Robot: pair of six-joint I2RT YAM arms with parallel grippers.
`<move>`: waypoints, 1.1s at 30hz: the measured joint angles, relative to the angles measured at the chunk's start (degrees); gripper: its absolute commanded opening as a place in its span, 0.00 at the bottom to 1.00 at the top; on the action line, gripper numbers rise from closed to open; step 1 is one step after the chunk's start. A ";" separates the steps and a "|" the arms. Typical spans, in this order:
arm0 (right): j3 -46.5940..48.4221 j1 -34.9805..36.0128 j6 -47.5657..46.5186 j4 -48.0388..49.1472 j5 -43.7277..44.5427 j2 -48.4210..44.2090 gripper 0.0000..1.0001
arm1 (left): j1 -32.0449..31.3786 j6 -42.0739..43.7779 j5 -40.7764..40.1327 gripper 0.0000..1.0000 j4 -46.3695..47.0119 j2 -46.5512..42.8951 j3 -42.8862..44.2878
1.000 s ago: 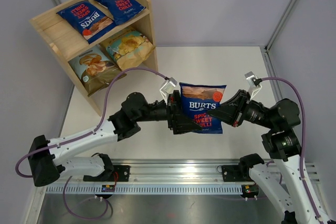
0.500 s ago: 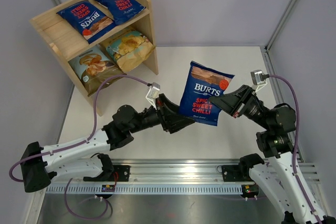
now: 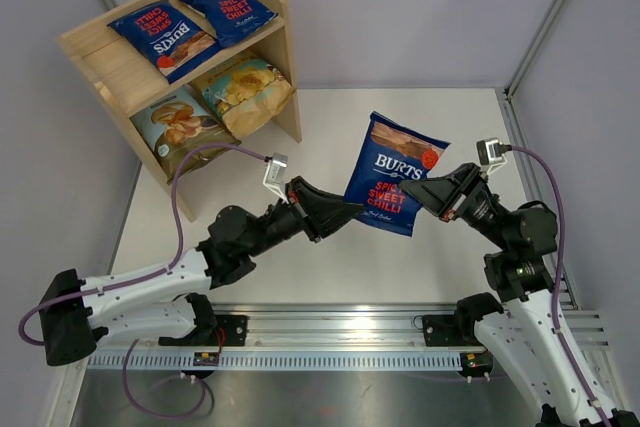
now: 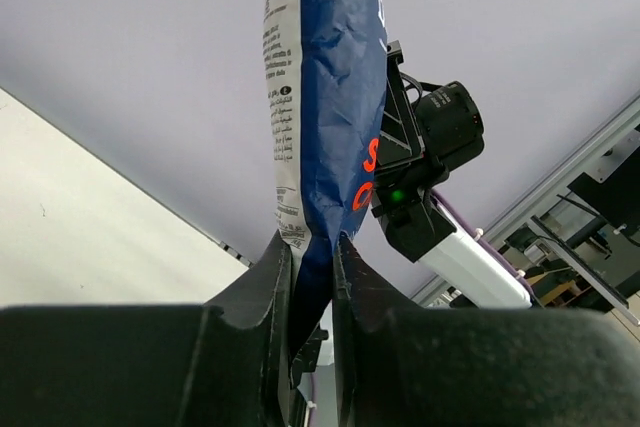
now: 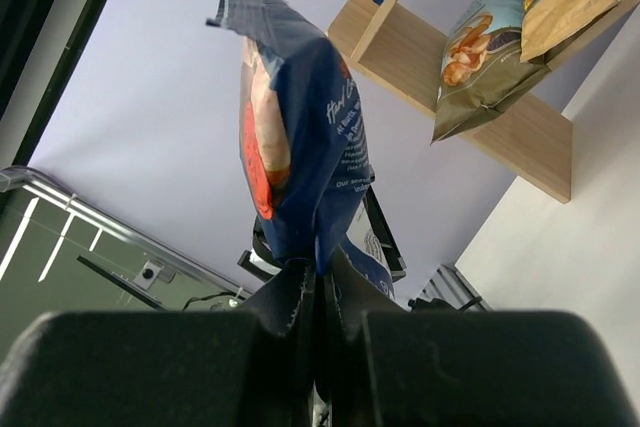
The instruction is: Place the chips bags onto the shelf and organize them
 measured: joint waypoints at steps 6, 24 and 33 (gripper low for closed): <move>0.33 0.00 -2.10 -2.97 1.38 -0.70 0.63 | -0.04 0.04 -0.92 0.00 -0.72 -0.04 0.00; 9.66 0.00 -22.62 -37.33 18.93 -1.90 0.97 | 7.21 4.35 -11.89 0.00 -34.47 -14.78 16.09; 9.66 0.00 -24.79 -42.16 21.16 -1.84 0.97 | 20.24 3.67 -21.57 0.00 -62.14 -5.05 47.78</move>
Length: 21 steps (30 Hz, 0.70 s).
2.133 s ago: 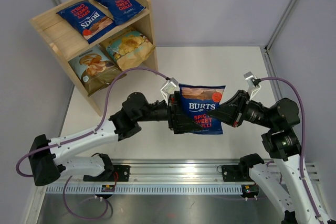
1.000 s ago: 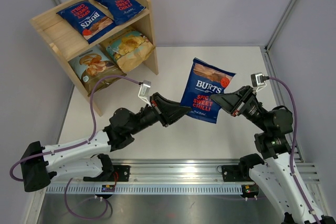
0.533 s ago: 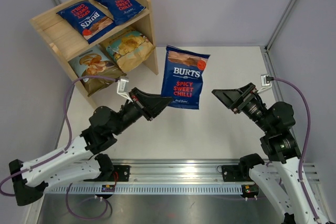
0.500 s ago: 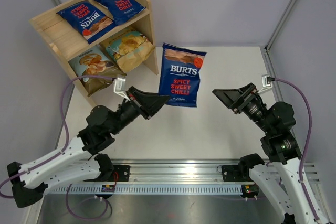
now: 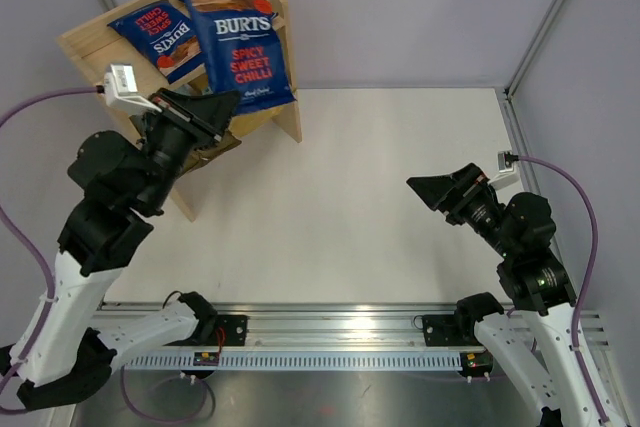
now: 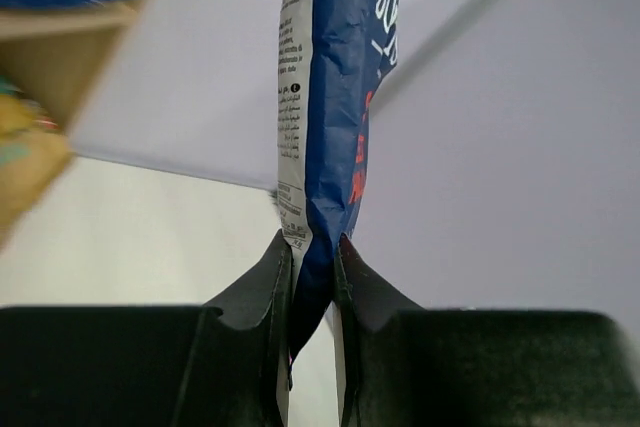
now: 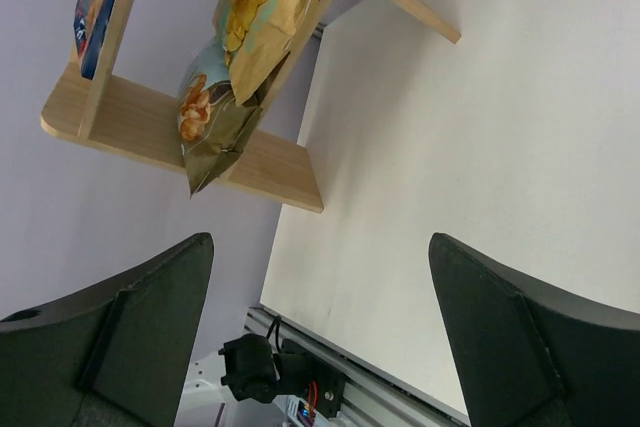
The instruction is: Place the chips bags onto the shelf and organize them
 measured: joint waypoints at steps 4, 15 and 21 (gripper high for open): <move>0.00 0.00 -0.52 -0.76 0.70 0.00 0.97 | 10.03 -0.74 0.33 0.00 -9.33 4.31 10.84; 0.00 0.00 -1.92 -3.39 2.23 -0.28 0.97 | 52.72 -8.57 24.59 0.00 -18.23 15.43 22.18; -0.07 0.00 -2.38 -3.72 2.34 -0.42 0.97 | 65.75 -10.67 33.59 0.00 -22.40 18.16 22.18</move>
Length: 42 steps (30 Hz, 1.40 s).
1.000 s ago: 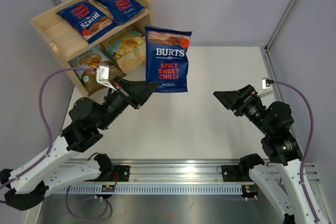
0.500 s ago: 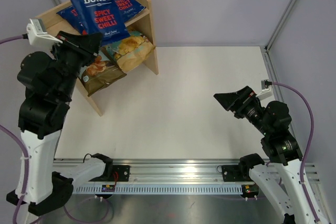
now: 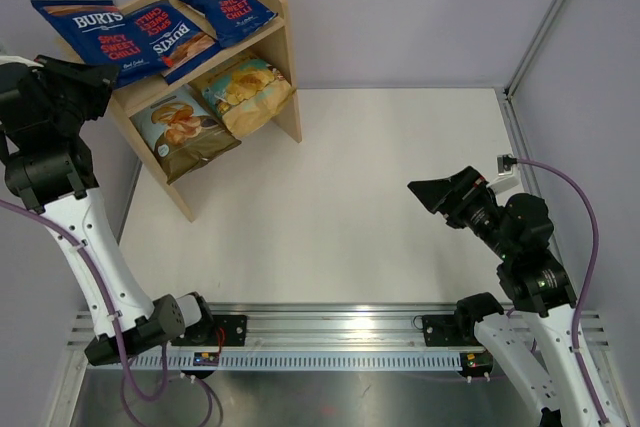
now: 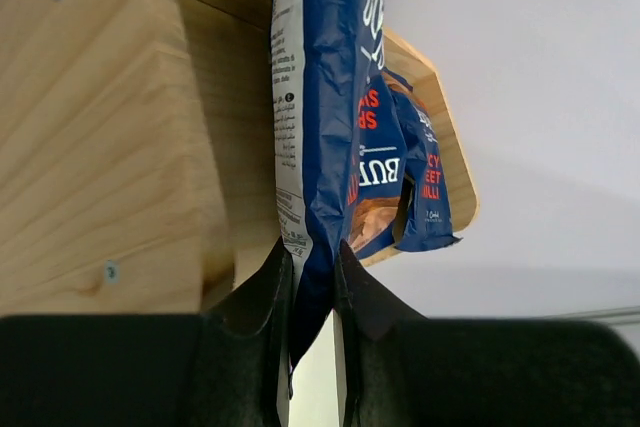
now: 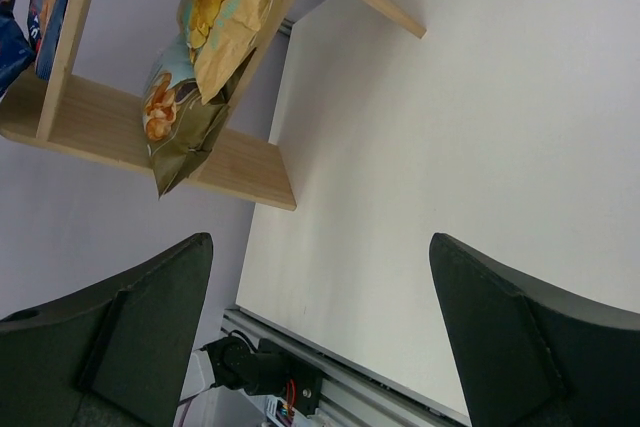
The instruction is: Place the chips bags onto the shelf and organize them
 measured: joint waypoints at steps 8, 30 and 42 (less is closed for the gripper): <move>-2.08 0.00 -0.13 0.09 0.00 0.02 0.98 | 2.58 1.46 -0.02 0.00 -6.84 -0.20 6.05; -3.15 0.00 -0.02 0.07 -0.02 -0.92 0.98 | 2.64 5.14 -2.95 0.03 -17.68 5.35 14.88; -3.96 0.00 0.35 0.20 -0.02 -1.20 0.98 | 2.62 3.08 -0.70 0.06 -15.08 6.49 12.94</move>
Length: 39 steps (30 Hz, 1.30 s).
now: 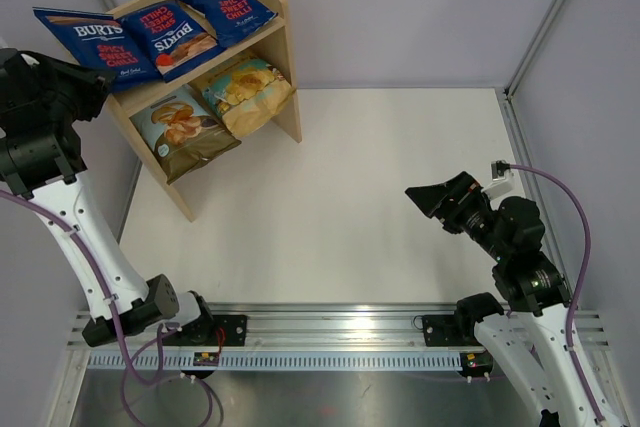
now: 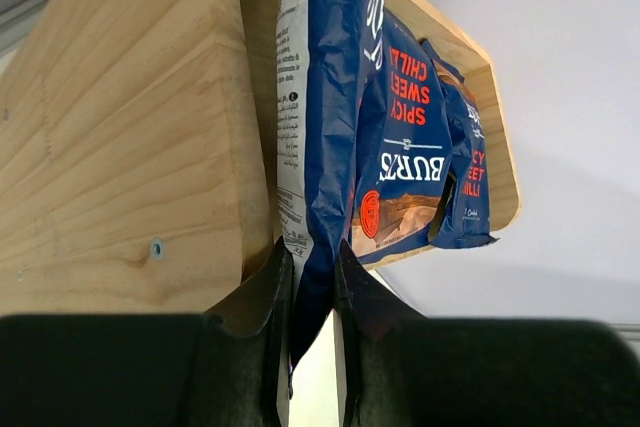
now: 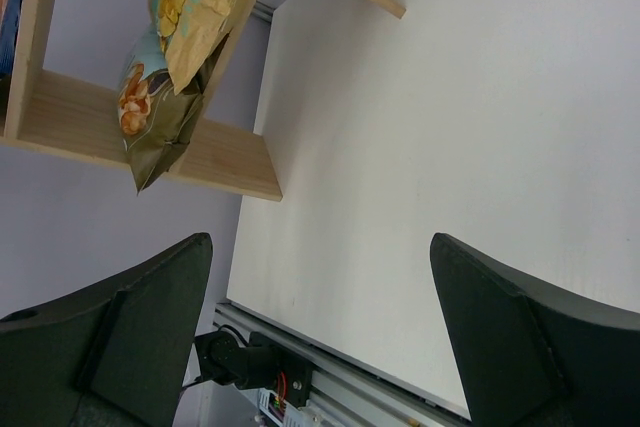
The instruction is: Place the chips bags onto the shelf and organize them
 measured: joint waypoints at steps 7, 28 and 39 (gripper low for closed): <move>-0.15 0.00 0.02 0.04 0.00 -0.07 0.98 | 0.00 -1.42 1.46 0.18 1.79 1.14 -0.83; -0.22 0.00 -0.20 -0.22 0.00 -0.28 0.98 | -0.50 6.08 0.63 0.66 -2.10 5.35 10.27; -0.22 0.00 -1.57 -0.26 -0.02 -0.22 0.99 | -1.20 12.90 -5.46 0.46 -6.47 2.93 10.58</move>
